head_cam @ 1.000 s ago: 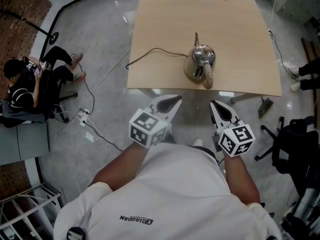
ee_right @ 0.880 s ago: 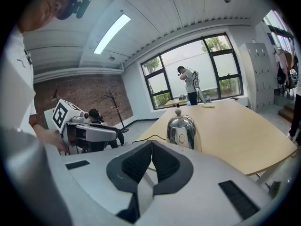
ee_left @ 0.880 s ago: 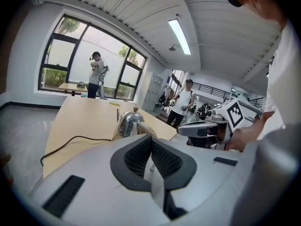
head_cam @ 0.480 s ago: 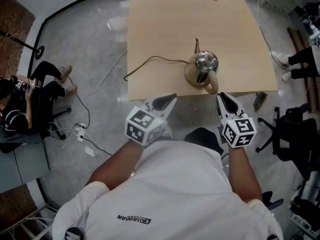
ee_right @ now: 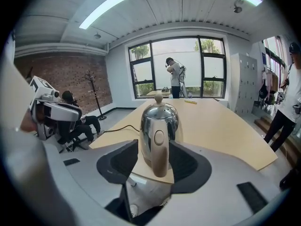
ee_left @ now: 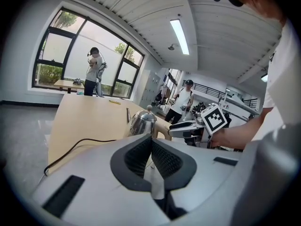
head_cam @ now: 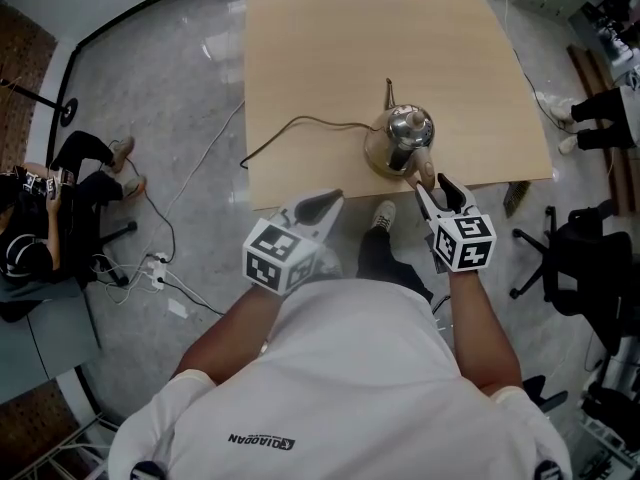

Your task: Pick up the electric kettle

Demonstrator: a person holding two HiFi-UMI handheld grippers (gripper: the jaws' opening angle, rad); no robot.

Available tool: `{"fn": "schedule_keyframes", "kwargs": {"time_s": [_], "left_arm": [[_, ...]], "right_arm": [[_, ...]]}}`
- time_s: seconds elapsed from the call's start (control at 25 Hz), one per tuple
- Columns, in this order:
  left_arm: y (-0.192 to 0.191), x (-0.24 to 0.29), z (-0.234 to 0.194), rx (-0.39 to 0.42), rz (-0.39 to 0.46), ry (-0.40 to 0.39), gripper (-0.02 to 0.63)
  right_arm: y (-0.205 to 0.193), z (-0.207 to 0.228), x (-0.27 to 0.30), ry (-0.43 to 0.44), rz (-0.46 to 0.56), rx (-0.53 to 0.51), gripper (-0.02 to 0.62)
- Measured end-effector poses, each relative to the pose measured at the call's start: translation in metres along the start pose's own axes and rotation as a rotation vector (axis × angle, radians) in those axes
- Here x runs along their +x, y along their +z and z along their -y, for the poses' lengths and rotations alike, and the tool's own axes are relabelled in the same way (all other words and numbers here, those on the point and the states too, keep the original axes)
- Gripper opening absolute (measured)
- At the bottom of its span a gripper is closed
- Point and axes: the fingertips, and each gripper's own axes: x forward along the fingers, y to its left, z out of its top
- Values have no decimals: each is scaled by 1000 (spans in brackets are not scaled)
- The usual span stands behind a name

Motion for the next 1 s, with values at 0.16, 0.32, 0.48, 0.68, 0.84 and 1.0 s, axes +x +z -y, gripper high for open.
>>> {"fn": "schedule_keyframes", "kwargs": {"time_s": [0.16,0.32,0.48,0.68,0.84,1.0], "left_arm": [[3,6,-10,-5,-1,19,-5],[6,16,-12,5,-6,18,-5],[12,27,-12,-2,-16,19,-5],[17,36,-14,-6,-32,25,-5],[16,42,-19,-11,-39,37,-5],[21,45,-19,-14,-38,46,-5]], "right_arm": [[-4,5,12,-3,-16,7,181],[-9,7,26,5,-28,20,181],[-17,11,37,1,-59,25,181],[-18,14,49,10,-70,20,181],[-16,12,57,18,-63,-11,179],[-11,17,56,-4,-55,-39,153]]}}
